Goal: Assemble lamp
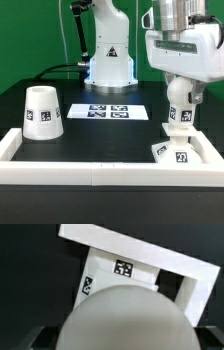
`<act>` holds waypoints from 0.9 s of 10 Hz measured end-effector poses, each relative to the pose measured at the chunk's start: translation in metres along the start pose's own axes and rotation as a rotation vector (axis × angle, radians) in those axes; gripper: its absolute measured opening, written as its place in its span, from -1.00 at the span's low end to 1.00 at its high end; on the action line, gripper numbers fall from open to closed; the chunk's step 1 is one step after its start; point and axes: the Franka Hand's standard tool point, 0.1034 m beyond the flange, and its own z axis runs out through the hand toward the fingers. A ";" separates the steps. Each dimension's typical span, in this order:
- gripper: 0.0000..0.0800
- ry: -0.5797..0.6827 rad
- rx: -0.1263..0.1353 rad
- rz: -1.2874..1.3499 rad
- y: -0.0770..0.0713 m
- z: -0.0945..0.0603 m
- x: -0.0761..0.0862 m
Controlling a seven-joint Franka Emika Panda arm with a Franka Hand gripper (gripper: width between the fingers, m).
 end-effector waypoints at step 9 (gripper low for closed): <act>0.75 0.000 -0.003 -0.584 0.001 0.000 0.001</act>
Offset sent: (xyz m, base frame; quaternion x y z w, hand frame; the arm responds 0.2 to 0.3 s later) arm 0.0007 -0.0066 0.0042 -0.0043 -0.0134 -0.2407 0.9705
